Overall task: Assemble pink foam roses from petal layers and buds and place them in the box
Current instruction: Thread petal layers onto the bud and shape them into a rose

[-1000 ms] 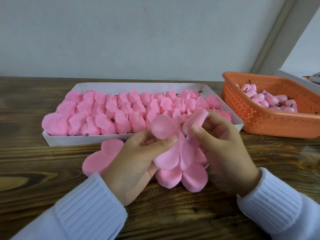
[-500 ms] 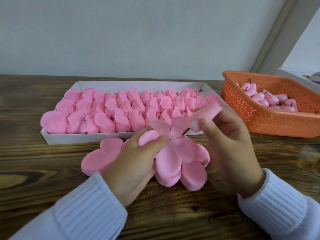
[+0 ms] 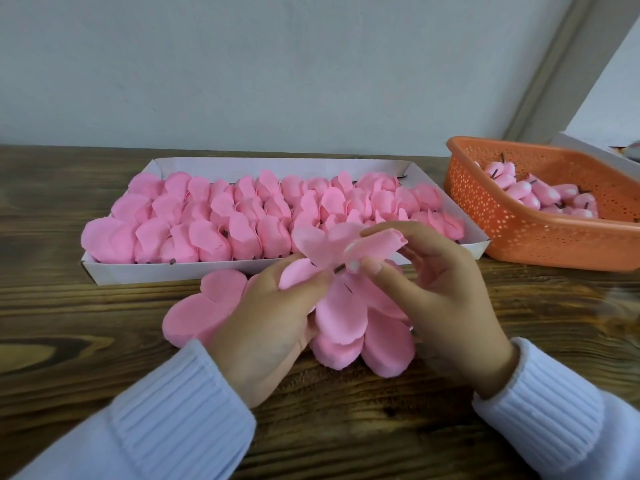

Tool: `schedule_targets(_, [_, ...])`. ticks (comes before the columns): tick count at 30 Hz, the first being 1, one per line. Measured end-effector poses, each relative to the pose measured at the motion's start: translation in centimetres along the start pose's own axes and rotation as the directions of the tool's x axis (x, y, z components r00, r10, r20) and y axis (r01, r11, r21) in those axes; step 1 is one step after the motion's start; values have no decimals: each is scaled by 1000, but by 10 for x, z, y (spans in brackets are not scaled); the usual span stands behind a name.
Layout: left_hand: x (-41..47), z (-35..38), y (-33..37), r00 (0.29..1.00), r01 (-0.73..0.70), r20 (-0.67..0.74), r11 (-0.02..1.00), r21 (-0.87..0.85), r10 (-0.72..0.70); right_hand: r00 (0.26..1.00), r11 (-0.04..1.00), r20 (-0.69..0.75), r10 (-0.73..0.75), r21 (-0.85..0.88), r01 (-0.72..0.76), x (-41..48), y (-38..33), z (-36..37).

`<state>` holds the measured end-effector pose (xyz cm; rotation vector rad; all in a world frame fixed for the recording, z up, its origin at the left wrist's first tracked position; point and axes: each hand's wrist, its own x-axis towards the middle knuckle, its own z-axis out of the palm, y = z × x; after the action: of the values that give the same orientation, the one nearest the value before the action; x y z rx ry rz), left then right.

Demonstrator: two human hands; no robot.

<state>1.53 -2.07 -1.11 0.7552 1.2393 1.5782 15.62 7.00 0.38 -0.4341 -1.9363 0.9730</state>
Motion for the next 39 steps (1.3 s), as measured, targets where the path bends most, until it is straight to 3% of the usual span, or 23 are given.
schedule_targets(7, [-1,0,2,998,11,-58,995,95,-6,999,978,38,-25,-204,32,0,-1,-1])
schedule_targets(10, [-4,4,5,999,23,43,999,24,-24,997,970,76,4,-241,14,0,-3,-1])
schedule_targets(13, [-3,4,6,997,67,41,995,-78,-64,994,972,111,6,-233,20,0,-5,-1])
schedule_targets(17, [-4,6,14,959,206,257,919,-335,-122,988,965,151,9,-261,31,0,-5,-1])
schedule_targets(22, [-8,4,21,883,308,465,829,-467,-66,980,974,198,10,-223,35,0,-7,0])
schedule_targets(34, [-3,6,15,940,213,334,880,-425,-66,990,986,139,28,-169,-4,1,-3,-1])
schedule_targets(37, [-3,2,18,923,294,373,796,-529,-93,990,976,139,19,-219,12,0,-5,-2])
schedule_targets(39, [-3,1,21,895,312,440,807,-501,-73,989,967,150,-7,-250,45,0,-6,-1])
